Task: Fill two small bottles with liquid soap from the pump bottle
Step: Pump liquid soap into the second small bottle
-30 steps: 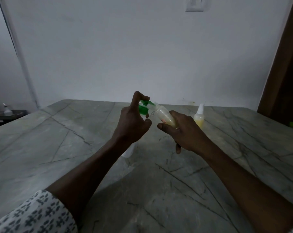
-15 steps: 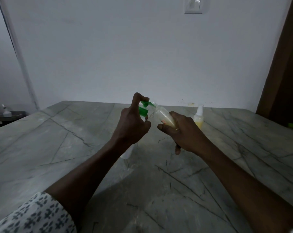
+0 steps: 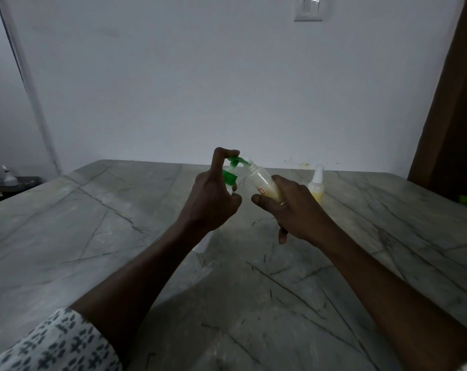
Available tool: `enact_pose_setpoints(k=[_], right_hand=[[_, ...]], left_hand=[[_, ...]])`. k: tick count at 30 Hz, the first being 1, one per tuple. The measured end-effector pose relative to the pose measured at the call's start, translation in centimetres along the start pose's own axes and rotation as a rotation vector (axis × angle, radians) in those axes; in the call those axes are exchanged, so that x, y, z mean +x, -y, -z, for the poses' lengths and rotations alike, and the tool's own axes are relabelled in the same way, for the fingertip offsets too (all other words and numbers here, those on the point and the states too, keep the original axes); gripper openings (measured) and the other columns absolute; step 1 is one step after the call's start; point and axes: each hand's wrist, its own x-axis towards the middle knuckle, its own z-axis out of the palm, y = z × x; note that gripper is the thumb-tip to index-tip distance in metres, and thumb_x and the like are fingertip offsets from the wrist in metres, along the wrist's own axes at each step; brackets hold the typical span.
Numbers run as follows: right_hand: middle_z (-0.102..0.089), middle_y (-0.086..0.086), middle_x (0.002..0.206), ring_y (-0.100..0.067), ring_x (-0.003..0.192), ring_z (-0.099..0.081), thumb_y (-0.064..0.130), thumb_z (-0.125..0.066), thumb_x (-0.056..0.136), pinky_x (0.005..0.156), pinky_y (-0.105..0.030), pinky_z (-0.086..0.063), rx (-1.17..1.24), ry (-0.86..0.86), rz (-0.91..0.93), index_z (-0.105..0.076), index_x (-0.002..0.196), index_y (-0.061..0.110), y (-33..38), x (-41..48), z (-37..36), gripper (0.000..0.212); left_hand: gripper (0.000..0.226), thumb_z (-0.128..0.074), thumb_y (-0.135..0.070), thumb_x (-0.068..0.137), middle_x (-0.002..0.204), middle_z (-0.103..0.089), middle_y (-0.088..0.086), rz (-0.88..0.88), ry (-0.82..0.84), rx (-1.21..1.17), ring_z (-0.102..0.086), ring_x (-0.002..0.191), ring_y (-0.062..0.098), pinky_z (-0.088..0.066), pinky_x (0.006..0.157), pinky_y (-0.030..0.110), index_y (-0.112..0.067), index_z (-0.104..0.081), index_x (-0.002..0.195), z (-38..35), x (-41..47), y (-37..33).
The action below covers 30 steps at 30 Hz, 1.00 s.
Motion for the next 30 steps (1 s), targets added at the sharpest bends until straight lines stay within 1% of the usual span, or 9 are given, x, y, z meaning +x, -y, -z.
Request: enact_pose_setpoints(k=[2,5,9,12,15,19,22,26,30], right_hand=[[-0.060,-0.016,0.083,-0.011,0.041,-0.059,0.039,-0.061,0.092,0.037,-0.028,-0.052,-0.011,0.010,-0.004,-0.052,0.108,0.013,-0.09,-0.05,0.00,0.031],[-0.060,-0.017,0.084,-0.009,0.041,-0.058,0.038,-0.062,0.092,0.037,-0.028,-0.051,-0.013,0.030,-0.001,-0.053,0.111,0.010,-0.18,-0.14,-0.26,0.035],[-0.060,-0.016,0.082,-0.007,0.041,-0.057,0.037,-0.062,0.092,0.036,-0.024,-0.049,-0.013,0.016,0.012,-0.052,0.107,0.013,-0.20,0.03,-0.53,0.030],[-0.059,-0.013,0.079,-0.005,0.041,-0.057,0.038,-0.061,0.093,0.036,-0.022,-0.047,-0.014,-0.015,0.007,-0.052,0.102,0.015,-0.37,0.20,-0.45,0.027],[-0.059,-0.011,0.081,-0.004,0.043,-0.058,0.039,-0.061,0.093,0.036,-0.020,-0.047,-0.008,-0.011,-0.001,-0.052,0.107,0.016,-0.38,0.10,-0.37,0.029],[-0.058,-0.012,0.084,-0.003,0.042,-0.058,0.039,-0.061,0.093,0.036,-0.020,-0.047,0.012,0.000,-0.004,-0.051,0.109,0.016,-0.40,0.11,-0.33,0.030],[-0.059,-0.013,0.088,-0.003,0.043,-0.060,0.040,-0.061,0.092,0.037,-0.023,-0.051,-0.002,0.026,-0.018,-0.050,0.113,0.014,-0.43,0.06,-0.35,0.035],[-0.058,-0.014,0.089,-0.003,0.041,-0.059,0.038,-0.061,0.093,0.036,-0.019,-0.047,0.005,0.056,-0.012,-0.048,0.110,0.017,-0.24,-0.04,-0.51,0.030],[-0.060,-0.013,0.084,-0.011,0.043,-0.057,0.040,-0.061,0.093,0.037,-0.019,-0.047,-0.025,0.003,-0.011,-0.049,0.105,0.018,-0.28,0.23,-0.59,0.027]], left_hand=[[0.074,-0.076,0.005,0.076,0.097,-0.060,0.000,0.011,-0.003,-0.001,-0.061,0.072,0.007,-0.051,0.059,0.007,-0.013,-0.039,0.137,0.06,0.13,-0.05],[0.065,-0.076,0.005,0.077,0.102,-0.057,-0.002,0.026,-0.028,0.005,-0.057,0.071,0.002,-0.047,0.062,0.000,-0.010,-0.043,0.131,0.16,0.12,-0.13],[0.067,-0.075,0.005,0.077,0.103,-0.057,-0.001,0.021,-0.044,0.013,-0.058,0.071,0.005,-0.050,0.056,0.008,-0.011,-0.043,0.134,0.02,-0.05,-0.25],[0.077,-0.074,0.004,0.076,0.098,-0.063,0.004,0.002,-0.023,0.011,-0.063,0.075,0.019,-0.049,0.062,0.014,-0.015,-0.038,0.142,-0.20,-0.16,-0.19],[0.080,-0.074,0.004,0.076,0.096,-0.064,0.005,0.003,-0.014,0.007,-0.064,0.077,0.023,-0.053,0.065,0.022,-0.016,-0.036,0.143,-0.20,-0.25,-0.20],[0.078,-0.075,0.005,0.076,0.096,-0.062,0.002,0.009,-0.005,-0.003,-0.062,0.073,0.009,-0.051,0.059,0.008,-0.014,-0.036,0.141,0.06,-0.08,-0.16],[0.072,-0.076,0.005,0.077,0.100,-0.058,-0.001,0.030,-0.011,0.002,-0.058,0.071,0.003,-0.046,0.061,0.000,-0.012,-0.039,0.136,0.12,0.08,-0.20],[0.065,-0.076,0.004,0.077,0.106,-0.055,-0.002,0.035,-0.045,0.020,-0.055,0.070,0.002,-0.046,0.061,-0.001,-0.009,-0.044,0.131,0.06,0.00,-0.29],[0.073,-0.074,0.004,0.077,0.102,-0.059,0.000,0.011,-0.029,0.020,-0.060,0.073,0.009,-0.050,0.058,0.011,-0.013,-0.040,0.138,-0.07,-0.16,-0.23]])
